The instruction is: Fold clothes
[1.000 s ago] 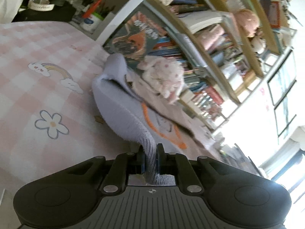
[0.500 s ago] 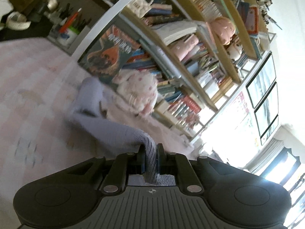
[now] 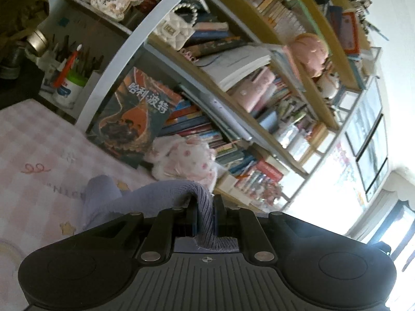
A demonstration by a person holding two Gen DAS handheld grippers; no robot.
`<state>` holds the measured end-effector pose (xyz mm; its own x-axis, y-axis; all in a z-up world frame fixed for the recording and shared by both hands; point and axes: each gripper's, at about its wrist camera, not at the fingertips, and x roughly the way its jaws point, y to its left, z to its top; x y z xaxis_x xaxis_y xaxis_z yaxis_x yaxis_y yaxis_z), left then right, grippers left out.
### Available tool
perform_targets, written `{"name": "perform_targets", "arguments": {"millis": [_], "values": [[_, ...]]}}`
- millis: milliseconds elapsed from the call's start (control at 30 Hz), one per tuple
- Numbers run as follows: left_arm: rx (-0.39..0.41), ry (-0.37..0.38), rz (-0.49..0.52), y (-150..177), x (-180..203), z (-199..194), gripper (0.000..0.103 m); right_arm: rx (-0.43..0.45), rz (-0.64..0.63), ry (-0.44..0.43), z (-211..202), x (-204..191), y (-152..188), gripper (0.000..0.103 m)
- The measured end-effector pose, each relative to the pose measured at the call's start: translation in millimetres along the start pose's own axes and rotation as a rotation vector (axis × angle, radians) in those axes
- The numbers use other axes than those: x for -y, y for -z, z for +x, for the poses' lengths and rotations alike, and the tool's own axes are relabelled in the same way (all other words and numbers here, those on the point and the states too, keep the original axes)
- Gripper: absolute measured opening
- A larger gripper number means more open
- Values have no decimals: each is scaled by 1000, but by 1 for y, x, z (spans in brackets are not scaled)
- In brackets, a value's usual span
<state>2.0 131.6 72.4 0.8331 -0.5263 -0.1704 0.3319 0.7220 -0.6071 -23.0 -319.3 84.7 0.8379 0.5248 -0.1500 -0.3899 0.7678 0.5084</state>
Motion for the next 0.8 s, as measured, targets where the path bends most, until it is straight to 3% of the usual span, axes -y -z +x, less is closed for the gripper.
{"name": "perform_targets", "arguments": {"millis": [333, 667, 800], "values": [[-81, -69, -16, -18, -26, 66, 10, -62, 10, 83, 71, 34, -14, 8], [-160, -132, -44, -13, -59, 106, 10, -139, 41, 145, 118, 72, -7, 8], [-191, -160, -42, -9, -70, 121, 17, -171, 36, 172, 136, 82, 1, 8]]}}
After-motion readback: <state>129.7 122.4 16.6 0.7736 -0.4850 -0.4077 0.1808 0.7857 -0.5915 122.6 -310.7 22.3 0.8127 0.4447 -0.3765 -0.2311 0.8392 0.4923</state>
